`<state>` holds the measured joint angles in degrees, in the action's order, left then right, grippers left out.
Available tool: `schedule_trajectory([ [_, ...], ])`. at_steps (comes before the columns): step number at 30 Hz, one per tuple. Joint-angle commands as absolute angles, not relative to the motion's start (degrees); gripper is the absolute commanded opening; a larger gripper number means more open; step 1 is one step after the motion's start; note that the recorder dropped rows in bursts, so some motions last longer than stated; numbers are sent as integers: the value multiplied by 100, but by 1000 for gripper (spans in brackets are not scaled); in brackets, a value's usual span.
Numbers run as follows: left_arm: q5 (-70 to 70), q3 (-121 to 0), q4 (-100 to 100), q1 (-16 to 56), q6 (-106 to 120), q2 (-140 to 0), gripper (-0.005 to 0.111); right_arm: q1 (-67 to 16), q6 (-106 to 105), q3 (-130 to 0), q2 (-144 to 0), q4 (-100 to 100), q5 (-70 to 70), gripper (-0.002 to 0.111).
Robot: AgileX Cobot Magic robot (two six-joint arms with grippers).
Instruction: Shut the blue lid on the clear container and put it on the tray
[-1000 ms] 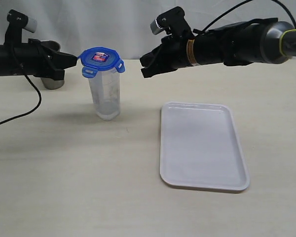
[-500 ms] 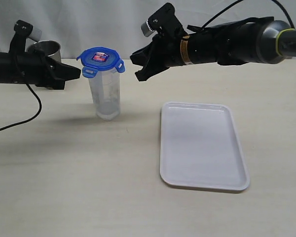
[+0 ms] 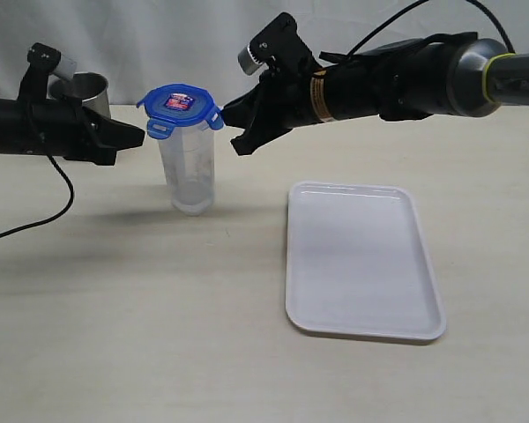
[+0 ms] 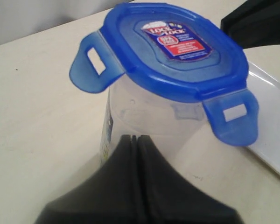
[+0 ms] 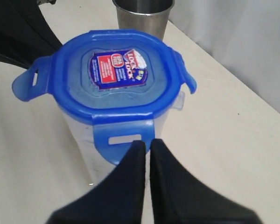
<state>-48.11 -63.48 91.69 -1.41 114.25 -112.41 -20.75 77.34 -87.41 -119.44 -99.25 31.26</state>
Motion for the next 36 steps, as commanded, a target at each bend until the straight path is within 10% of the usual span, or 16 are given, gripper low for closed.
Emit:
schedule_trajectory([
  [1, -4888, -6340, 9252, -132, 11410, -11240, 0, -2082, 7869, -8722, -11906, -9995, 3157, 4],
  [36, -4922, -6340, 9252, -132, 11410, -11240, 0, -2082, 7449, -8722, -12080, -9105, 3130, 4],
])
